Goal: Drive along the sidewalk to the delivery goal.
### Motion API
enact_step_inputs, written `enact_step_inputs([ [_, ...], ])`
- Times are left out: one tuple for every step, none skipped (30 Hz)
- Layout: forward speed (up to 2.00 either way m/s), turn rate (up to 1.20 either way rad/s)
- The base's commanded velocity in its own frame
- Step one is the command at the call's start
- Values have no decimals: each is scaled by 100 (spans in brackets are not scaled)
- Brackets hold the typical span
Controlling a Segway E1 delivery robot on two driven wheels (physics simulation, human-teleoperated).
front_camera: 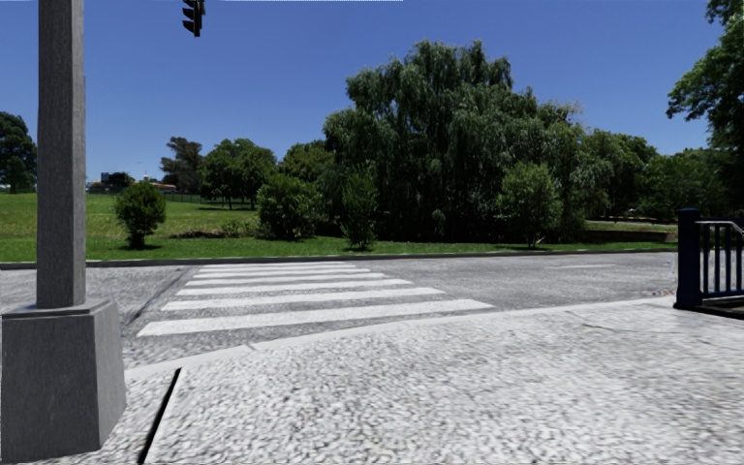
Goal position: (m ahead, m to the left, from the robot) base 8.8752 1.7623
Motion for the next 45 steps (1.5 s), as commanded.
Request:
enact_step_inputs([
  [200,0],
  [200,0],
  [200,0],
  [200,0],
  [200,0],
  [200,0],
  [200,0],
  [200,0],
  [200,0],
  [200,0],
  [200,0],
  [200,0],
  [200,0],
  [200,0],
  [200,0],
  [200,0],
  [200,0],
  [200,0],
  [200,0],
  [200,2],
  [200,6],
  [200,11],
  [194,15],
  [194,15],
  [179,21],
  [168,33],
  [161,37],
  [161,37],
  [154,38],
  [146,38],
  [140,38],
  [135,39],
  [135,39],
  [133,39],
  [131,39],
  [131,39],
  [131,39],
  [131,39],
  [131,39],
  [131,39],
  [131,39],
  [131,39],
  [131,39],
  [131,39],
  [131,39],
])
